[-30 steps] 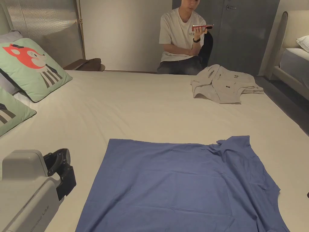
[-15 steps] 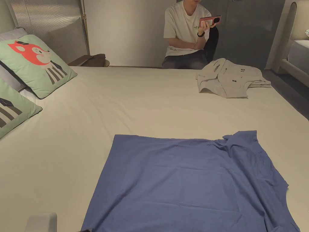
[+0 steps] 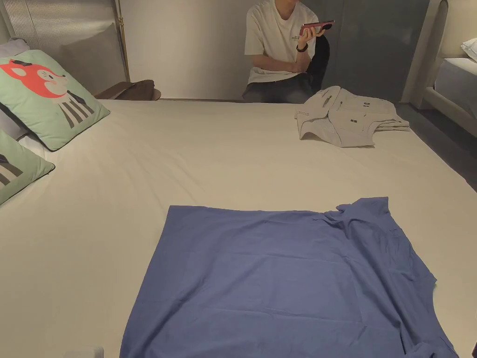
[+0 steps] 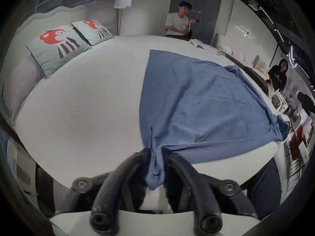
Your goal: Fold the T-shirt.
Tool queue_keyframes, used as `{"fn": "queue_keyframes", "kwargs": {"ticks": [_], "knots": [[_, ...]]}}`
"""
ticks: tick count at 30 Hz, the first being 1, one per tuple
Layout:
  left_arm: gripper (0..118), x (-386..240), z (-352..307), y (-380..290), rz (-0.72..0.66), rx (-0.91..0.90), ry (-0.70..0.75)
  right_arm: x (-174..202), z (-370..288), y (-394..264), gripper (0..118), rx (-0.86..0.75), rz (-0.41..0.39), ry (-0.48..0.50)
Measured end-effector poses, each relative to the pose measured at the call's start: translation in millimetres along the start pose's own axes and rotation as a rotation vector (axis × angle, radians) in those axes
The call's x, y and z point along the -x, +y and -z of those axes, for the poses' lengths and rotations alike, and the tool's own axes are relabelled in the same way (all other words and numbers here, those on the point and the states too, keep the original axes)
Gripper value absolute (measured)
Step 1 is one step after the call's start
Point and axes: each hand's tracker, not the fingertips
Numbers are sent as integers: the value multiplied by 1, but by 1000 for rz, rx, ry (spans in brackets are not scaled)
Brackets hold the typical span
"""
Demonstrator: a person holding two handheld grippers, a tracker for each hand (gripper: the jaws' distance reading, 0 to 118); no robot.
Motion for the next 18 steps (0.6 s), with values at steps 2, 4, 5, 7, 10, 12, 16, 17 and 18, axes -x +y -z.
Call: {"fn": "queue_keyframes", "kwargs": {"ticks": [2,4,5,7,10,12,16,17,18], "knots": [[6,-3,-4,1,1,-8,-4,-8,4,-5,35,59,10,-6],[6,-2,-2,0,9,-21,-4,-22,13,-17,90,167,26,1],[6,-3,-4,1,12,-25,-4,-27,17,-23,89,226,31,-3],[6,-4,-9,3,8,-30,-11,-33,17,-33,89,285,37,5],[6,-5,-11,2,4,-36,-11,-38,18,-51,89,396,19,4],[6,-8,-15,3,-1,-37,-10,-36,12,-59,86,415,19,30],[6,-8,-17,4,-11,-40,-12,-33,9,-70,44,431,30,94],[6,-8,-18,5,-14,-41,-14,-32,9,-70,25,432,32,101],[6,-9,-19,5,-18,-44,-17,-29,10,-70,7,429,25,101]]}}
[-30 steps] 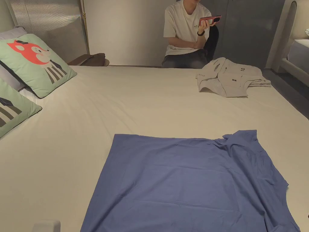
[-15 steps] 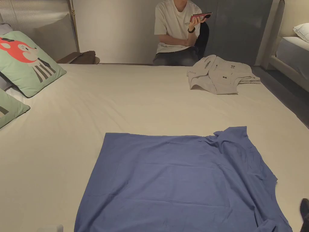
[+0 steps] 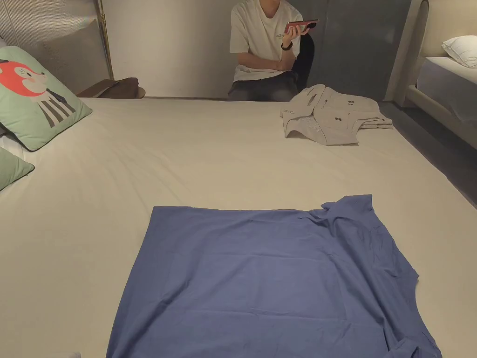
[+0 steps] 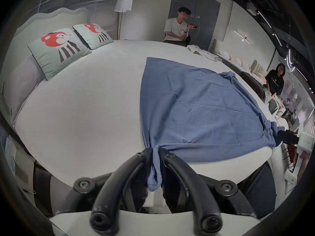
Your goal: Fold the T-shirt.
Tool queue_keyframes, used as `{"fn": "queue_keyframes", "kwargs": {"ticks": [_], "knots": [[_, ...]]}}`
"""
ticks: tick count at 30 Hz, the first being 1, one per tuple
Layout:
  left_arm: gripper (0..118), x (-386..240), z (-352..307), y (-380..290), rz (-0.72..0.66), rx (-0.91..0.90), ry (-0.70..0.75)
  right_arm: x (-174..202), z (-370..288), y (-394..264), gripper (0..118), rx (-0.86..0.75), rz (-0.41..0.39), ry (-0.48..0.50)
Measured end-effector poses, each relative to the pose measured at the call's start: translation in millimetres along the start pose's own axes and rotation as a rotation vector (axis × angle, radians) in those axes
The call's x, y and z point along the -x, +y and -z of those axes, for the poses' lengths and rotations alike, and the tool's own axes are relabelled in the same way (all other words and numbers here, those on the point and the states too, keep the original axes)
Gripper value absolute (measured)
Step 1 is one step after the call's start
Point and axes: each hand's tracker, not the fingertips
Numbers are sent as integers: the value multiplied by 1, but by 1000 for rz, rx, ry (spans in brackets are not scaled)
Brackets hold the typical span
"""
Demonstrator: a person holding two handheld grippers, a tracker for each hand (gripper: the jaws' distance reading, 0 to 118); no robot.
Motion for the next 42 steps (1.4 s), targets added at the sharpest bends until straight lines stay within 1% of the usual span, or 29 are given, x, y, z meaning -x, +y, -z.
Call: {"fn": "queue_keyframes", "kwargs": {"ticks": [3,5,6,8,10,14,17,21,22,29,32,35,37,39,40,41,42], "knots": [[6,-1,-6,6,-14,-18,-6,6,-4,7,6,-70,-29,23],[6,-2,-10,15,-32,-44,-12,8,-11,20,6,-139,-15,29],[6,-2,-13,22,-44,-59,-19,0,-6,24,6,-167,-9,38],[6,-3,-15,39,-62,-105,-29,-1,-6,45,6,-229,10,44],[6,0,-10,58,-68,-136,-24,1,-2,68,6,-267,-3,32],[6,-10,0,104,-74,-181,-25,-2,27,110,6,-311,15,29],[6,-6,28,136,-111,-177,-33,0,57,137,6,-315,15,21],[6,-3,74,173,-140,-120,-15,1,109,164,6,-265,-6,-10],[6,-4,86,179,-139,-104,-11,8,115,170,6,-237,-17,-20],[6,-6,148,194,-153,46,21,1,194,176,6,-71,-14,-49],[6,-4,165,192,-169,84,31,-2,209,175,6,-17,-11,-67],[6,-2,173,190,-172,101,35,-5,218,172,6,4,0,-71],[6,3,180,187,-172,104,37,-5,220,171,6,12,-9,-66],[6,3,180,187,-167,102,37,2,212,171,6,18,-22,-77],[11,3,180,186,-165,95,36,2,212,171,8,22,-21,-75],[20,0,175,186,-169,79,39,2,211,171,13,21,-17,-75],[43,-1,172,186,-174,58,45,0,215,172,28,16,-9,-77]]}}
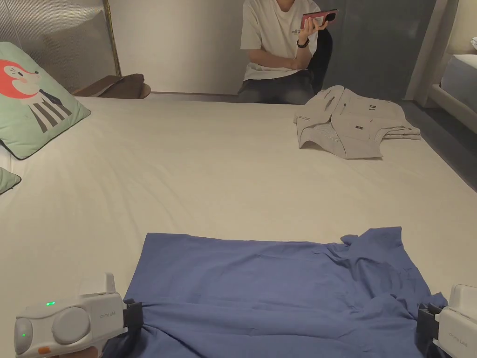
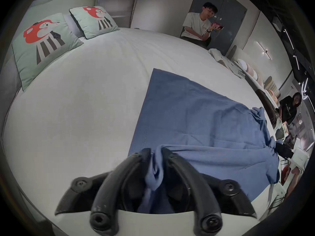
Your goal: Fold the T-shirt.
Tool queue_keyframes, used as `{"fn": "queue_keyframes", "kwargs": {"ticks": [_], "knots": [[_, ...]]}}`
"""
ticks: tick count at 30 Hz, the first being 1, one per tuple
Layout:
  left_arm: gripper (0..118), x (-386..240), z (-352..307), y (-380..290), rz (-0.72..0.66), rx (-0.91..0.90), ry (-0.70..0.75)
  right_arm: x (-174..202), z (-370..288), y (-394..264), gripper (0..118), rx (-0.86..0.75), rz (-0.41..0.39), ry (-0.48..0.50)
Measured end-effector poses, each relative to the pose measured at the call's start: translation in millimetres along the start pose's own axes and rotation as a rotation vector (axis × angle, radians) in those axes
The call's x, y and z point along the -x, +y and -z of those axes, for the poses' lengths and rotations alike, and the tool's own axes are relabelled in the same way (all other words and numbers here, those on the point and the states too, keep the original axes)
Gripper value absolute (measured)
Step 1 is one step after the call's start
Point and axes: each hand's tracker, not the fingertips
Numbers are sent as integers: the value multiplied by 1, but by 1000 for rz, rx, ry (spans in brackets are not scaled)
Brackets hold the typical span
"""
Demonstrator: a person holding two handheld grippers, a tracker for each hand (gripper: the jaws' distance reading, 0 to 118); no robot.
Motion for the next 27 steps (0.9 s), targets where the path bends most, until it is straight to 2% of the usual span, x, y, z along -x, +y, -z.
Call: {"fn": "queue_keyframes", "kwargs": {"ticks": [2,3,4,10,11,12,13,14,15,16,17,18,27], "knots": [[82,0,-9,-2,10,-70,2,-1,-9,1,64,-24,6,-6],[98,-5,-23,-6,13,-105,1,-2,-15,1,77,-45,8,-14],[101,-6,-33,-8,16,-153,-6,-4,-22,1,77,-79,15,-20],[100,-12,-95,-27,73,-405,-14,-4,-87,-4,77,-313,59,-19],[98,-5,-94,-31,81,-434,-10,-3,-97,-6,77,-342,55,-11],[88,-7,-104,-36,97,-459,-9,5,-113,-6,74,-378,50,-2],[72,-8,-112,-41,112,-478,-5,8,-122,-8,68,-411,51,-6],[54,-10,-119,-46,121,-491,-1,10,-132,-11,57,-436,42,-7],[30,-9,-122,-51,127,-495,5,12,-140,-14,35,-459,30,1],[16,-10,-127,-57,141,-511,14,11,-141,-19,16,-486,17,-1],[9,-11,-132,-63,154,-525,9,13,-146,-23,0,-491,20,-11],[3,-12,-136,-67,169,-520,9,14,-152,-27,0,-511,27,-10],[1,-5,-133,-80,151,-389,-31,22,-168,-51,0,-474,9,33]]}}
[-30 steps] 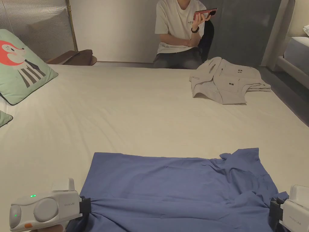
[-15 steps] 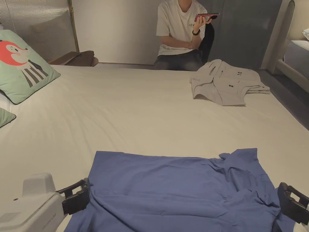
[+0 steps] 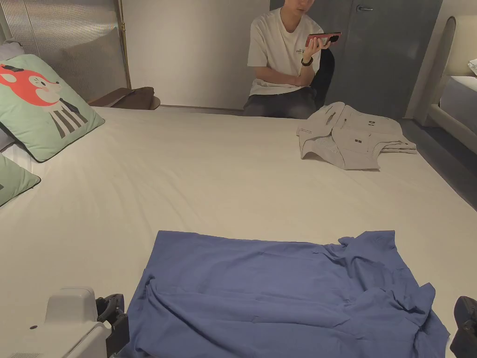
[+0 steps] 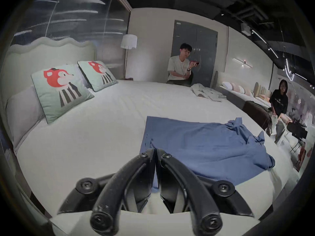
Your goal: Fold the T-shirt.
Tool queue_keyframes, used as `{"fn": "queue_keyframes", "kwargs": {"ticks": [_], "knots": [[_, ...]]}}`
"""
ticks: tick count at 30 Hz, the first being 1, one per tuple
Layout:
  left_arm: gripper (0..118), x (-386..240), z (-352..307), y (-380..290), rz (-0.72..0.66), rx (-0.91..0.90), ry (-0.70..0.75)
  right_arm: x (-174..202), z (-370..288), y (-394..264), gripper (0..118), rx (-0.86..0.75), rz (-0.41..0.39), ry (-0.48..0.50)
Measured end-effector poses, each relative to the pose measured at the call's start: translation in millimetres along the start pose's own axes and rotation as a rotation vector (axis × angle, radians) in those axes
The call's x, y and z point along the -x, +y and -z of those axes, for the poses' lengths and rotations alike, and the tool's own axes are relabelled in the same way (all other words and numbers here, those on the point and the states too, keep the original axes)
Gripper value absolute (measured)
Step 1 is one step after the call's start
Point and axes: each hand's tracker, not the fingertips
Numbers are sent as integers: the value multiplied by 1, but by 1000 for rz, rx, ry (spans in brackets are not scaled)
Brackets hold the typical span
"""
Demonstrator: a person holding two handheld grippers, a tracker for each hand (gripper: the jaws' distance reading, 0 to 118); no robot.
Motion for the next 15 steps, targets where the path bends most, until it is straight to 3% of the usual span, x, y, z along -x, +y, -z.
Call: {"fn": "queue_keyframes", "kwargs": {"ticks": [2,3,4,6,7,13,15], "knots": [[2,7,12,2,-24,73,-16,2,-3,-1,0,15,1,4],[14,12,19,2,-44,103,-8,2,-4,-4,0,22,3,6],[34,11,20,4,-50,142,-5,2,-5,-6,0,31,4,8],[88,20,35,3,-62,220,-11,0,-7,-8,0,42,4,9],[102,23,43,2,-68,266,-16,1,-7,-10,0,48,3,9],[104,35,85,-14,-100,420,-14,-2,-11,-17,0,85,-1,14],[99,35,95,-18,-96,443,-2,-2,-11,-21,0,98,-3,10]]}}
